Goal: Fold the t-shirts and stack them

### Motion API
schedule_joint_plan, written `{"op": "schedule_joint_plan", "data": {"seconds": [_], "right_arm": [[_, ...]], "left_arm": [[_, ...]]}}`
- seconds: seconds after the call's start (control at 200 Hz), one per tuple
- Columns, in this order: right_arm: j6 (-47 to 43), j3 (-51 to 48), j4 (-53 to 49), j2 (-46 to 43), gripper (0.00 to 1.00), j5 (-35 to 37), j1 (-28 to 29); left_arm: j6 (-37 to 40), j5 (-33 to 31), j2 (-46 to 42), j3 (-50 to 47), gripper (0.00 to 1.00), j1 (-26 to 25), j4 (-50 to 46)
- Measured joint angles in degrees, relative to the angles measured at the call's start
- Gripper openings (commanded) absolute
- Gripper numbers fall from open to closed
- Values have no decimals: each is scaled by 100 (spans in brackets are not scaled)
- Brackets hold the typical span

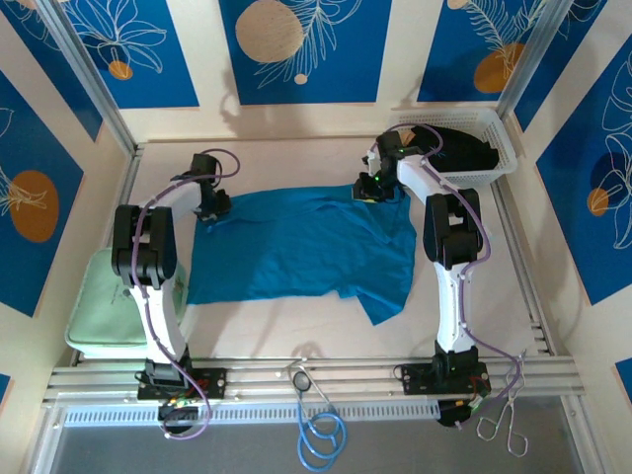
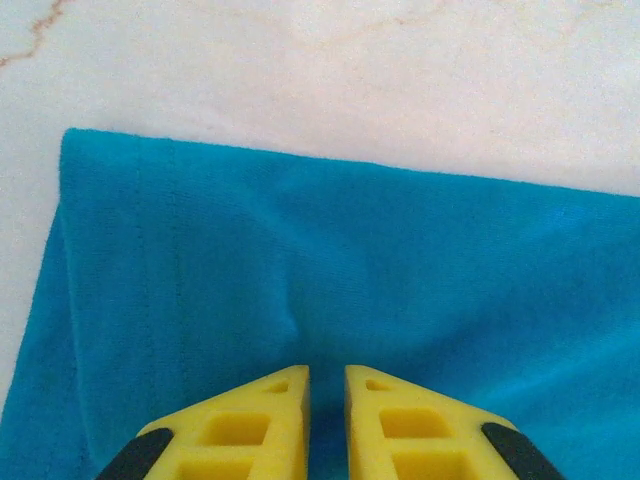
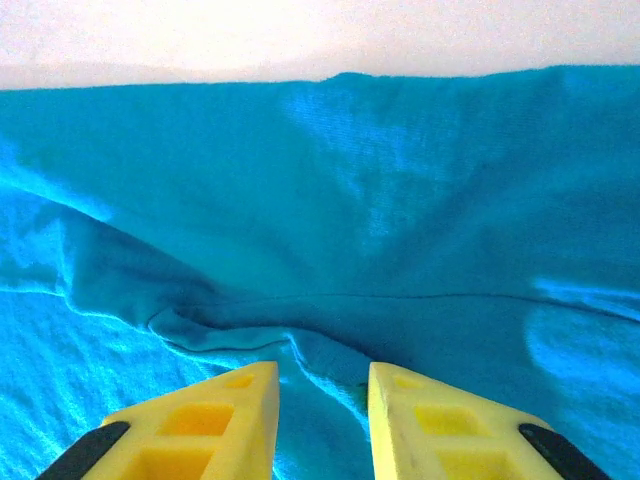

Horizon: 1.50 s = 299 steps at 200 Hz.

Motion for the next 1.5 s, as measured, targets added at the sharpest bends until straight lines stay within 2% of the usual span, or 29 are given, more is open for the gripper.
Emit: {"op": "schedule_joint_plan", "data": {"seconds": [0.23, 0.425, 0.66, 0.876, 1.171, 1.361, 1.496], "right_arm": [[-13, -11, -146, 0, 43, 251, 61], [-2, -11, -243, 0, 43, 560, 83], [4, -4, -256, 4, 29, 601, 98], [2, 105, -267, 109, 0, 509, 101], [122, -61, -254, -70, 0, 538, 293], [538, -691, -212, -837, 0, 857, 802], [933, -1110, -136, -1172, 0, 1180, 1246]], "left_arm": [[2, 0, -48, -15, 18, 0, 0], [4, 0, -177, -20, 18, 0, -35], [4, 2, -212, -20, 18, 0, -39], [26, 0, -221, -31, 18, 0, -42], [175, -256, -859, -280, 18, 0, -164], [358, -472, -1569, -487, 18, 0, -160], [452, -540, -1764, -629, 19, 0, -122]]}}
